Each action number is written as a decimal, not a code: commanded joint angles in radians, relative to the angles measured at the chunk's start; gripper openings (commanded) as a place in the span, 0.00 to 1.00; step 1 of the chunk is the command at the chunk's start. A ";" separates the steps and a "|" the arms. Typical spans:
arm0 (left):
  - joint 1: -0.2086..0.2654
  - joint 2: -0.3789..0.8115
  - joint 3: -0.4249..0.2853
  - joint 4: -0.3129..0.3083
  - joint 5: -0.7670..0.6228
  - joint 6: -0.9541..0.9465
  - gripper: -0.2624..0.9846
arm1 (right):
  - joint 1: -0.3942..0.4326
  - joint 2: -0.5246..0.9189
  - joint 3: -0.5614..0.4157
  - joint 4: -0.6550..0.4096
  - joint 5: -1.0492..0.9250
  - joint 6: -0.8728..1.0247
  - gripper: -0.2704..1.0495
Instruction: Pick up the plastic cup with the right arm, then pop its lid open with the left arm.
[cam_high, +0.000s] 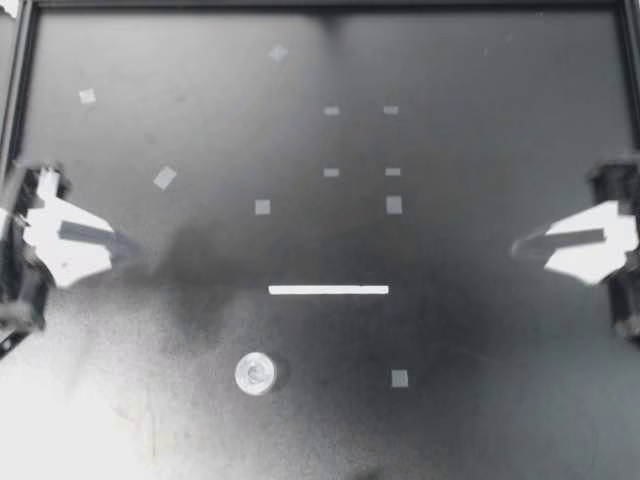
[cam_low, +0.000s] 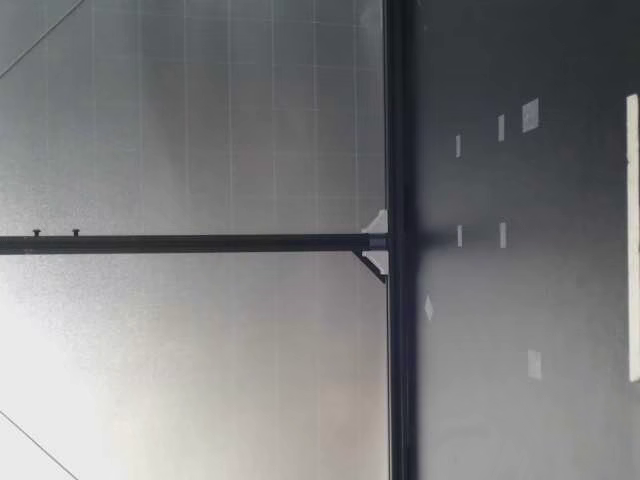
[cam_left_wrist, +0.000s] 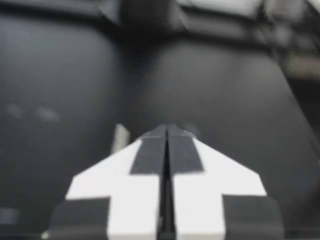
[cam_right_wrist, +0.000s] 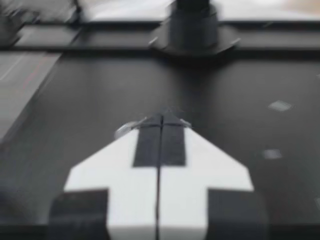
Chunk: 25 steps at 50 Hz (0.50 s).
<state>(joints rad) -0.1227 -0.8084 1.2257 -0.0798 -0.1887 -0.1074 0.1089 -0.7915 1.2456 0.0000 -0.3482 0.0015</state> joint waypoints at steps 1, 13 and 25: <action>-0.038 0.075 -0.071 0.002 0.029 -0.003 0.15 | 0.052 0.100 -0.055 -0.002 -0.018 0.003 0.28; -0.078 0.337 -0.078 -0.018 -0.054 -0.054 0.15 | 0.063 0.439 -0.115 0.000 -0.201 0.021 0.71; -0.130 0.538 -0.077 -0.020 -0.181 -0.175 0.15 | 0.066 0.793 -0.239 0.000 -0.459 0.074 0.70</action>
<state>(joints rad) -0.2286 -0.3053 1.1689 -0.0997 -0.3283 -0.2807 0.1657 -0.0690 1.0584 0.0000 -0.7685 0.0552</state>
